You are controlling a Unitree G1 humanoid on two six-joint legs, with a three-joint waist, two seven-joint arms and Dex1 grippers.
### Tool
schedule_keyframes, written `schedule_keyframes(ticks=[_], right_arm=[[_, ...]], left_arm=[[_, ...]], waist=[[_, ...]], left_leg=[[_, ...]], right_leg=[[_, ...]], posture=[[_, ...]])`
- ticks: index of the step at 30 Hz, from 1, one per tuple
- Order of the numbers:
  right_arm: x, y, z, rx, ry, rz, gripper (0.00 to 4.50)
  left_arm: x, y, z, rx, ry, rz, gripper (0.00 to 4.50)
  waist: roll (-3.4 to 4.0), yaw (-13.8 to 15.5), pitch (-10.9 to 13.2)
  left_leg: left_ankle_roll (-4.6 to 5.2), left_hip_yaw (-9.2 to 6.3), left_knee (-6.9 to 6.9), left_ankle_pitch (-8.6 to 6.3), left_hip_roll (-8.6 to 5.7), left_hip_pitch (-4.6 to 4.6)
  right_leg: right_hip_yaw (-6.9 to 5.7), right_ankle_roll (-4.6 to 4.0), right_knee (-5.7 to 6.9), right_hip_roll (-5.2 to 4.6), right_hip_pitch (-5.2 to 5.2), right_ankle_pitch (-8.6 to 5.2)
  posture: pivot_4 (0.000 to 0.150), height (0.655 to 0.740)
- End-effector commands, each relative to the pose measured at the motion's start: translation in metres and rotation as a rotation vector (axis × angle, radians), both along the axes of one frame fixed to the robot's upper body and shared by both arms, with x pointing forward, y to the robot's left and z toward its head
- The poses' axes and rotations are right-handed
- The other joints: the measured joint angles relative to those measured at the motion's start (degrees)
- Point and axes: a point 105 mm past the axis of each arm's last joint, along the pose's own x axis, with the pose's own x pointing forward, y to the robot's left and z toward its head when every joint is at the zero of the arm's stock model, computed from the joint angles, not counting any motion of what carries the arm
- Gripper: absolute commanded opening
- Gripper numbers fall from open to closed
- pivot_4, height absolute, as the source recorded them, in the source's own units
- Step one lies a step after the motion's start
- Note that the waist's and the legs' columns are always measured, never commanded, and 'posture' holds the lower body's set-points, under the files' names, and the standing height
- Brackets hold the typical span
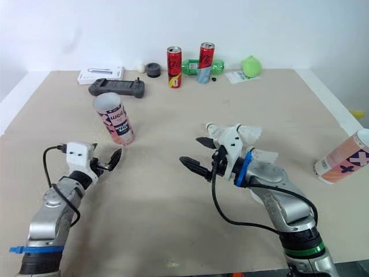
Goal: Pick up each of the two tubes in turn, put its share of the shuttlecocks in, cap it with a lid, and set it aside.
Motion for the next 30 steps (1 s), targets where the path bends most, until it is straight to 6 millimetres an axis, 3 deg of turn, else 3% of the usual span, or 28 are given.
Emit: schedule_keyframes(ticks=[1, 5, 19, 29, 30], right_arm=[[0.0, 0.005, 0.012, 0.01, -0.062, 0.018, 4.46], [-0.001, 0.01, 0.016, 0.019, -0.084, 0.018, 4.46], [-0.003, 0.004, 0.013, 0.03, -0.081, -0.034, 4.46], [-0.005, 0.005, 0.012, 0.035, -0.079, -0.038, 4.46], [-0.005, 0.005, 0.012, 0.037, -0.079, -0.04, 4.49]], left_arm=[[0.01, -0.01, -0.005, 0.014, 0.027, -0.029, 4.5], [0.029, -0.023, -0.009, 0.038, 0.077, -0.098, 4.5], [0.069, -0.022, -0.001, 0.046, 0.061, -0.109, 4.5], [0.076, -0.032, -0.005, 0.033, 0.061, -0.119, 4.5], [0.076, -0.032, -0.005, 0.033, 0.055, -0.119, 4.25]], waist=[[0.0, -0.1, 0.0], [0.02, -0.1, 0.0], [0.03, -0.1, 0.0], [0.05, 0.0, 0.0], [0.05, 0.0, 0.0]], left_leg=[[0.0, 0.0, 0.01, 0.0, 0.0, 0.0], [-0.04, -0.08, 0.01, 0.07, 0.01, 0.04], [-0.01, -0.06, 0.03, 0.31, 0.01, 0.08], [0.01, -0.07, 0.03, 0.35, -0.01, 0.09], [0.01, -0.07, 0.03, 0.36, 0.0, 0.09]], right_leg=[[0.0, 0.0, 0.0, 0.01, 0.0, 0.01], [-0.06, -0.03, 0.02, 0.04, 0.04, 0.1], [-0.05, 0.03, 0.01, 0.04, 0.08, 0.37], [-0.05, 0.05, 0.02, 0.03, 0.11, 0.42], [-0.05, 0.06, 0.01, 0.03, 0.11, 0.42]], posture=[[0.15, 0.74], [0.15, 0.74], [0.15, 0.74], [0.15, 0.74], [0.15, 0.74]])
